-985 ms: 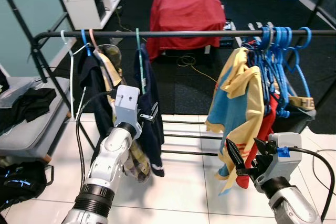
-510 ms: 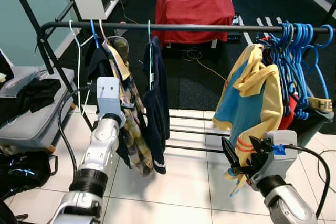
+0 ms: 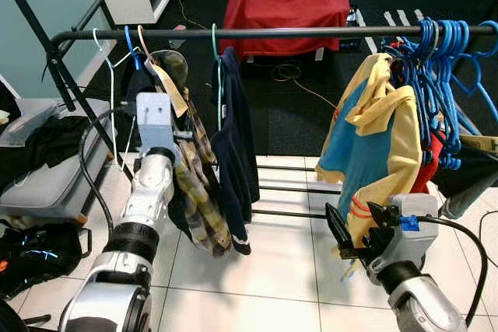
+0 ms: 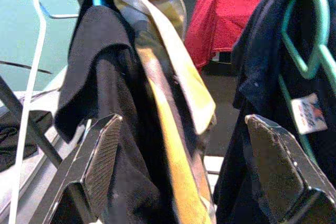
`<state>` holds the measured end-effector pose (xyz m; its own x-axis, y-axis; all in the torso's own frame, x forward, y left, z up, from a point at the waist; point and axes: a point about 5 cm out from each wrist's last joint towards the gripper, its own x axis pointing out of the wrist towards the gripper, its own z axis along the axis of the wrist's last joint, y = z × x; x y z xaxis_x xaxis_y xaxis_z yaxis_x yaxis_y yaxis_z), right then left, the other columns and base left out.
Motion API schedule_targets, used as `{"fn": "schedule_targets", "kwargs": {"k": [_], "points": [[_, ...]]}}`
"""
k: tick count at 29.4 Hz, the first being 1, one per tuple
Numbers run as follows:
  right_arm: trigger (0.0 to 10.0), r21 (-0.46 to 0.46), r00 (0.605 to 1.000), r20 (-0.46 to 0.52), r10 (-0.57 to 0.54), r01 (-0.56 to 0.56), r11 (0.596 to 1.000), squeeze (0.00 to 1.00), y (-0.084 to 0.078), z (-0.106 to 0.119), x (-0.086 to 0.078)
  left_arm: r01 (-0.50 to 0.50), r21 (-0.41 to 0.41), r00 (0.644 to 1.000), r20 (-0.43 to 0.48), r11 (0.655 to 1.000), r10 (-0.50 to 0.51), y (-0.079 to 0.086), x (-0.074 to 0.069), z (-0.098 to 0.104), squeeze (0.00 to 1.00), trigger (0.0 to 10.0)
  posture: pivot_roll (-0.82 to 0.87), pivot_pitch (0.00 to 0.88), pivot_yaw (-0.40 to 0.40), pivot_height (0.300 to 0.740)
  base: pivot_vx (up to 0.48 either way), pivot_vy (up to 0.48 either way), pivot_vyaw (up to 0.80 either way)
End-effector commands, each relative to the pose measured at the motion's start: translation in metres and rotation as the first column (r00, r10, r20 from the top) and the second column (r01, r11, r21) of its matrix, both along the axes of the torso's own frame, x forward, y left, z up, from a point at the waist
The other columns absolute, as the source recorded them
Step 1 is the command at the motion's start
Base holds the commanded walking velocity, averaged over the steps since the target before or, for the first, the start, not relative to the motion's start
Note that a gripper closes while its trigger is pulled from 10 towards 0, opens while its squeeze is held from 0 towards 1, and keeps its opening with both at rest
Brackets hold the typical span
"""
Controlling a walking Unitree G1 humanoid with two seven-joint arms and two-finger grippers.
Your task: Hang hanger
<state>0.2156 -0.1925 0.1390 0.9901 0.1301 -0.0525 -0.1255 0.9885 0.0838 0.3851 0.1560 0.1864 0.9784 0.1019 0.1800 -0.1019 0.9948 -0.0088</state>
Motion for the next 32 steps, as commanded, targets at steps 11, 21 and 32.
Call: {"fn": "schedule_targets", "kwargs": {"k": [11,21,32], "points": [[10.0,0.027,1.0,-0.023,0.0,0.001,1.0,0.0,0.004,-0.002,-0.007,-0.081,0.047,0.996,0.031,0.996,0.079,0.031,0.003,0.013,0.0,10.0,-0.24,0.22,0.114,0.74,0.0,0.0,0.0],[10.0,0.024,0.999,-0.034,0.0,0.001,1.0,0.0,0.004,-0.002,-0.012,-0.172,0.105,0.982,-0.056,0.98,0.178,0.047,0.002,-0.01,0.0,10.0,-0.25,0.218,0.111,0.74,0.0,0.0,0.0],[10.0,0.017,0.999,-0.039,-0.005,0.005,1.0,0.0,0.002,-0.003,-0.013,-0.141,0.061,0.98,-0.134,0.988,0.148,0.04,0.001,-0.026,0.0,7.3,-0.26,0.22,0.111,0.74,0.0,0.0,0.0]]}}
